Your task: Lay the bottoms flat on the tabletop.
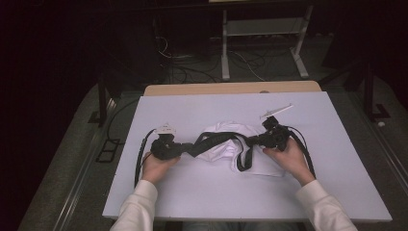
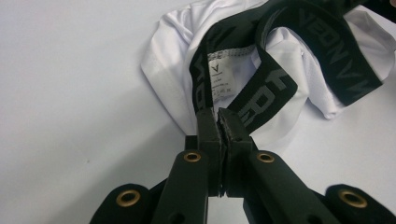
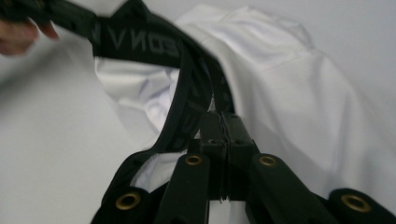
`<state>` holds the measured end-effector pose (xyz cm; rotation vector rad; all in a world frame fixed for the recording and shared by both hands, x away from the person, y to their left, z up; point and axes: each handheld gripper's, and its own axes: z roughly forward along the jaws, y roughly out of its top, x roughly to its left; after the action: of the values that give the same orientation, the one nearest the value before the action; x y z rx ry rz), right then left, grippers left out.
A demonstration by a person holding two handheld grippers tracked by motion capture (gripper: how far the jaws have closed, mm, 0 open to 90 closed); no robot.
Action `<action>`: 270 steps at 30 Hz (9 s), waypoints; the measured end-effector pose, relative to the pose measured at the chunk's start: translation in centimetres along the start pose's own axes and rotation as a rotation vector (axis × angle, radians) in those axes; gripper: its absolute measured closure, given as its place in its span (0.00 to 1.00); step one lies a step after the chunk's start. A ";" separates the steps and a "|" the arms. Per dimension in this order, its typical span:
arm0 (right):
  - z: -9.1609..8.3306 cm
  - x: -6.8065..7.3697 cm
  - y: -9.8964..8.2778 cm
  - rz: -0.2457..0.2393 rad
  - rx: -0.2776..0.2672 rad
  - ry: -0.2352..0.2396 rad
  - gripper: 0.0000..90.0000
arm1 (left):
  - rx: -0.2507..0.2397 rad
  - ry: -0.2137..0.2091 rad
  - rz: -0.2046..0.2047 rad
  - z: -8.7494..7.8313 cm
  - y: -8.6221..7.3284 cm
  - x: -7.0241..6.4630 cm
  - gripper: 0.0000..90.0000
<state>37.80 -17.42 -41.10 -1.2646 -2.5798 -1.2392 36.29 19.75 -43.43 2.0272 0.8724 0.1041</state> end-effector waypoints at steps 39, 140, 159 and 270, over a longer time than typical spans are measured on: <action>-5.7 -6.3 3.5 0.238 -0.098 -0.051 0.97 | 0.124 0.036 0.109 3.9 4.4 -4.2 0.98; -2.4 -8.4 -3.8 0.194 -0.188 0.119 0.94 | -0.082 0.063 -0.087 -0.1 3.3 2.6 0.75; -2.2 -8.6 -4.0 0.215 -0.180 0.113 0.94 | -0.097 0.038 -0.146 2.2 1.2 3.6 0.50; -5.0 -14.4 1.2 0.317 -0.317 -0.079 0.06 | -0.254 0.038 -0.278 5.0 9.6 6.3 0.08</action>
<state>46.75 -29.85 -41.63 -1.7257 -2.1672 -1.5937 48.13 16.79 -40.66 1.6583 1.0978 0.0932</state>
